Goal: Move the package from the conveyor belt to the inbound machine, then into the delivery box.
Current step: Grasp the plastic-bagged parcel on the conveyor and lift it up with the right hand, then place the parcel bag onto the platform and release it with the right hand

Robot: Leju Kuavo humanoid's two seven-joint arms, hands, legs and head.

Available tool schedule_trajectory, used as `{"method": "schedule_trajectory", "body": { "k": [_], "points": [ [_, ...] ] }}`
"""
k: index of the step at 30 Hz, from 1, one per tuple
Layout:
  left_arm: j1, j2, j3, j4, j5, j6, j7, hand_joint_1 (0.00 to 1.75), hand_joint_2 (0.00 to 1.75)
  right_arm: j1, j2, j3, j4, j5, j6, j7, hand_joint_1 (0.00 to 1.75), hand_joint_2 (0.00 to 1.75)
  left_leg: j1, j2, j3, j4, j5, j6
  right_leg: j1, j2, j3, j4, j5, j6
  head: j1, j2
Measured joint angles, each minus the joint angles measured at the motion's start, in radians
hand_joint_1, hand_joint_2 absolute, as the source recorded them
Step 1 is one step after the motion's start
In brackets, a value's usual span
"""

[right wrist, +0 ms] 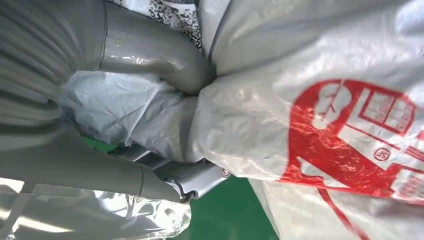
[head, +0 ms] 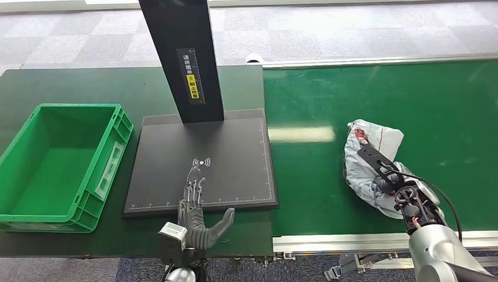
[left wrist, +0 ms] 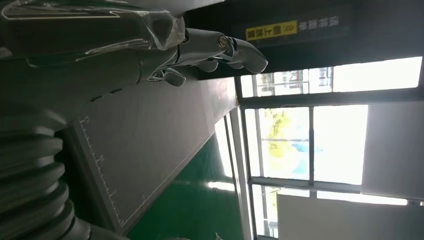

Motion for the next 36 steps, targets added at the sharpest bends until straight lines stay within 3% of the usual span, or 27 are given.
{"method": "schedule_trajectory", "body": {
  "k": [5, 8, 12, 17, 21, 25, 28, 32, 36],
  "points": [
    [0.082, 0.036, 0.028, -0.179, -0.161, 0.007, 0.012, 0.0, 1.75, 0.014, 0.08, -0.008, -0.092, -0.045, -0.2, -0.236, 1.75, 1.75, 0.001, 0.0, 0.0, 0.0, 0.0, 0.0, 0.001, 0.0, -0.001, 0.0, 0.0, 0.0, 0.0, 0.0],
    [0.104, 0.05, 0.056, -0.283, -0.19, -0.012, 0.002, 0.0, 1.75, 0.08, 0.131, -0.005, -0.266, -0.115, -0.298, -0.357, 1.75, 1.75, 0.001, -0.002, 0.0, 0.0, 0.0, 0.0, 0.001, -0.001, -0.001, 0.0, -0.001, 0.0, 0.0, 0.0],
    [0.088, 0.074, 0.087, -0.368, -0.167, -0.013, -0.001, 0.0, 1.75, 0.197, 0.18, 0.012, -0.558, -0.186, -0.346, -0.4, 1.75, 1.75, 0.001, -0.002, 0.0, 0.0, 0.0, 0.0, 0.001, -0.001, -0.001, 0.0, -0.001, -0.001, 0.0, 0.0],
    [0.057, 0.104, 0.097, -0.421, -0.173, 0.015, -0.001, 0.0, 1.75, 0.29, 0.201, 0.038, -0.779, -0.26, -0.347, -0.44, 1.75, 1.75, 0.001, -0.001, 0.0, 0.0, 0.0, 0.0, 0.001, -0.001, -0.001, 0.0, -0.001, -0.001, 0.001, 0.0],
    [-0.017, 0.147, 0.113, -0.463, -0.165, 0.04, -0.001, 0.0, 1.75, 0.358, 0.21, 0.109, -0.948, -0.342, -0.304, -0.454, 1.75, 1.75, 0.001, -0.001, 0.0, 0.0, 0.001, -0.001, 0.001, -0.001, 0.0, 0.0, -0.001, -0.001, 0.0, 0.0],
    [-0.106, 0.169, 0.144, -0.47, -0.168, 0.041, -0.001, 0.0, 1.75, 0.378, 0.22, 0.226, -1.027, -0.414, -0.141, -0.421, 1.75, 1.75, 0.003, 0.0, 0.0, 0.0, 0.002, -0.002, 0.003, 0.0, 0.0, 0.0, 0.0, -0.002, 0.001, 0.0],
    [-0.161, 0.17, 0.183, -0.46, -0.173, 0.024, -0.001, 0.0, 1.75, 0.365, 0.24, 0.336, -1.017, -0.454, -0.029, -0.435, 1.75, 1.75, 0.004, 0.0, 0.0, 0.0, 0.002, -0.003, 0.003, 0.0, 0.0, 0.0, 0.0, -0.002, 0.001, 0.0],
    [-0.191, 0.173, 0.247, -0.457, -0.146, 0.013, -0.001, 0.0, 1.75, 0.317, 0.269, 0.455, -0.957, -0.484, 0.034, -0.446, 1.75, 1.75, 0.004, 0.0, 0.0, 0.0, 0.003, -0.004, 0.004, 0.0, -0.001, 0.001, 0.0, -0.002, 0.001, 0.0],
    [-0.19, 0.176, 0.308, -0.468, -0.118, -0.028, -0.001, 0.0, 1.75, 0.256, 0.285, 0.515, -0.874, -0.52, 0.081, -0.45, 1.75, 1.75, 0.004, -0.001, 0.0, 0.0, 0.003, -0.003, 0.003, -0.001, -0.001, 0.001, 0.0, -0.002, 0.001, 0.0]
  ]
}}
